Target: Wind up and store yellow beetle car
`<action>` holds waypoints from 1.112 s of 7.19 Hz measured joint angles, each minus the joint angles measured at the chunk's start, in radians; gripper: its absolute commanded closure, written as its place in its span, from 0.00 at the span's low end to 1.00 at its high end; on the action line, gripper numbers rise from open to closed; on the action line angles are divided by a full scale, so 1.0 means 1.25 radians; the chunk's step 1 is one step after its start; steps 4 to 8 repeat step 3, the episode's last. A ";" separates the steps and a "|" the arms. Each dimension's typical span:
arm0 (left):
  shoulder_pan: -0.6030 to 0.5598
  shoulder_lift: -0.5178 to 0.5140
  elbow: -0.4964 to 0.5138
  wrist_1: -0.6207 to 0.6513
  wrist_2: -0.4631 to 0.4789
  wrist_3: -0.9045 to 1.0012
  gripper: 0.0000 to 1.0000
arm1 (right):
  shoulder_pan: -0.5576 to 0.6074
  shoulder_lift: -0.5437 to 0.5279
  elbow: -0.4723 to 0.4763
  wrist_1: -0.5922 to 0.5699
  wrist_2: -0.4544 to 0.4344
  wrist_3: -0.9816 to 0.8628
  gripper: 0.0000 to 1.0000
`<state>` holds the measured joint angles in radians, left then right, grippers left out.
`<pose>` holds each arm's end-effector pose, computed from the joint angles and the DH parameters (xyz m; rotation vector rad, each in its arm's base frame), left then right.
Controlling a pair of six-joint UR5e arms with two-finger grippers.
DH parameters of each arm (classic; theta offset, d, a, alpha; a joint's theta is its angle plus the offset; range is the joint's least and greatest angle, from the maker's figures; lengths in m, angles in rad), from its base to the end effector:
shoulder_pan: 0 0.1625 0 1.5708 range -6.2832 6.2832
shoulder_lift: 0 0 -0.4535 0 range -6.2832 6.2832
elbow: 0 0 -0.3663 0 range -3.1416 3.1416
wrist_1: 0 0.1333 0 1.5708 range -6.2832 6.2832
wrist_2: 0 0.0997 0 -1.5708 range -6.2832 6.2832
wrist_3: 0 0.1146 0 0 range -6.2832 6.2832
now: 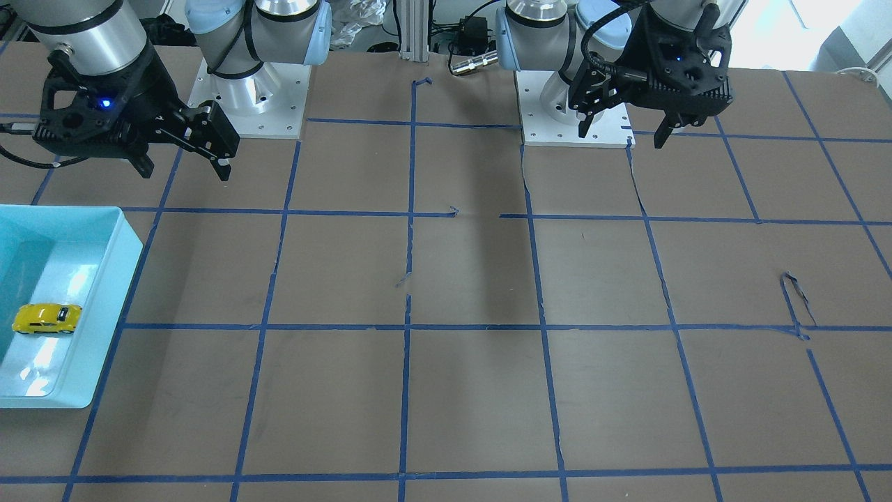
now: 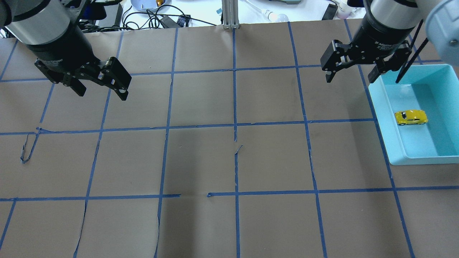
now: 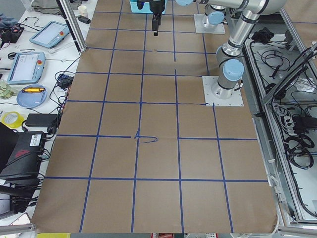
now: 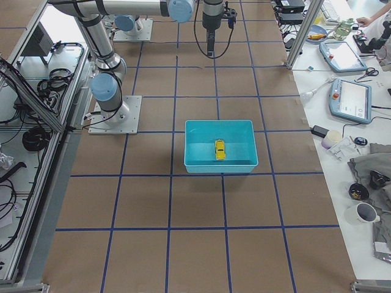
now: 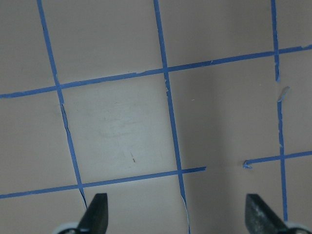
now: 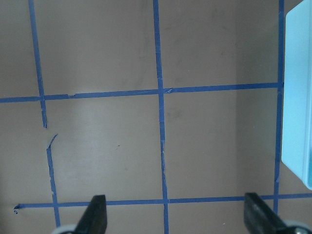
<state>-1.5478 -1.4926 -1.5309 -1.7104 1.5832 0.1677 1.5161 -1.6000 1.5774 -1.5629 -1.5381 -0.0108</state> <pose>-0.1221 -0.4285 0.5411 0.2265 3.1229 0.0354 0.1120 -0.4612 0.5110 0.0679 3.1086 -0.0245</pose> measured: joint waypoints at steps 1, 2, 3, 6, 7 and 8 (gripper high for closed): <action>0.000 0.000 0.000 0.000 0.000 0.000 0.00 | 0.001 -0.004 0.000 0.001 -0.001 0.001 0.00; 0.000 0.000 0.000 0.000 0.000 0.000 0.00 | 0.002 -0.007 0.001 0.002 -0.001 0.002 0.00; 0.000 0.000 0.000 0.000 0.000 0.000 0.00 | 0.002 -0.009 0.001 0.003 -0.001 0.001 0.00; 0.000 0.000 0.000 0.000 0.000 0.000 0.00 | 0.002 -0.009 0.001 0.003 -0.001 0.001 0.00; 0.000 0.000 0.000 0.000 0.000 0.000 0.00 | 0.002 -0.009 0.001 0.003 -0.001 0.001 0.00; 0.000 0.000 0.000 0.000 0.000 0.000 0.00 | 0.002 -0.009 0.001 0.003 -0.001 0.001 0.00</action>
